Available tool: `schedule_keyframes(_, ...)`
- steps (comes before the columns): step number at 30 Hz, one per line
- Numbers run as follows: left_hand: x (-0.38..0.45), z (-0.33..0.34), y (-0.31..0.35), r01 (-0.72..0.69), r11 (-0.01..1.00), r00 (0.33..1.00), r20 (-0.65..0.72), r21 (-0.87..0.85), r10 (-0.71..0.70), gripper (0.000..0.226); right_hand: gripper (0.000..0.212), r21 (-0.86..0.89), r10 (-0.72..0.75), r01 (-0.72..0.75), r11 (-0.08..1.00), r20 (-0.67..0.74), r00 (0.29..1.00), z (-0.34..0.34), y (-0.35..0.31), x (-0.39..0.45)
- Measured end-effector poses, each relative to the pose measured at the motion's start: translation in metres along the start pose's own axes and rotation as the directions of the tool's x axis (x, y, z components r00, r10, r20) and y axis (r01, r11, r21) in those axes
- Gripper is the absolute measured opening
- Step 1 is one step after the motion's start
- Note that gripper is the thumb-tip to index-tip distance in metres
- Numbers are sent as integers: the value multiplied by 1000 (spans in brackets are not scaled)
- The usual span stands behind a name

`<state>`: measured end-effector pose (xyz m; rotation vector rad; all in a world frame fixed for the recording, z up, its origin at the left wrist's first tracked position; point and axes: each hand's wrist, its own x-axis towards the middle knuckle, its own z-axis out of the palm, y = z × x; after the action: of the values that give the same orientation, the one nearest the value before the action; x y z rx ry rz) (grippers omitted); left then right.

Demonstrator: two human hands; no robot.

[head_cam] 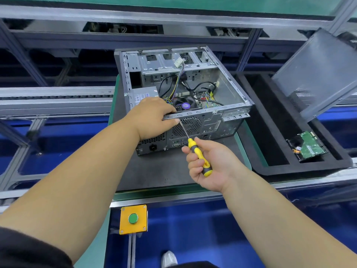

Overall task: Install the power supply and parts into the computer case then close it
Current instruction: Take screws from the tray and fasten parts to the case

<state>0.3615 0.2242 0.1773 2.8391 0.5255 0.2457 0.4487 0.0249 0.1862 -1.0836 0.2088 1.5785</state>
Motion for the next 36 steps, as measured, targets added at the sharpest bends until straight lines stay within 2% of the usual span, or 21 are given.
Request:
schedule_keyframes(8, -3, 3, 14, 9, 991, 999, -49, 131, -2, 32, 45, -65, -189, 188, 980, -10, 982, -49, -44, -15)
schedule_keyframes(13, -8, 8, 30, 100, 969, 993, -78, 226, -84, 38, 39, -41, -297, 298, 954, 14, 955, -87, -79, -22)
schedule_keyframes(18, -5, 17, 63, 181, 960, 968, -210, 212, -136, 61, 32, -98, -463, 455, 885, -74, 883, -132, -129, -27)
schedule_keyframes(22, 23, 31, 109, 150, 971, 933, -353, 184, -77, 56, 23, -197, -578, 548, 813, -150, 802, -175, -165, -31)
schedule_keyframes(26, 67, 54, 158, 55, 986, 933, -360, 157, 5, 49, 16, -335, -608, 530, 779, -198, 769, -210, -194, -29)
schedule_keyframes(30, 101, 84, 200, -34, 995, 938, -340, 95, 64, 46, 24, -510, -680, 537, 672, -138, 720, -245, -211, -24)
schedule_keyframes(36, 126, 129, 232, -54, 998, 969, -239, 31, 60, 45, 24, -664, -717, 488, 566, -105, 689, -280, -223, -17)
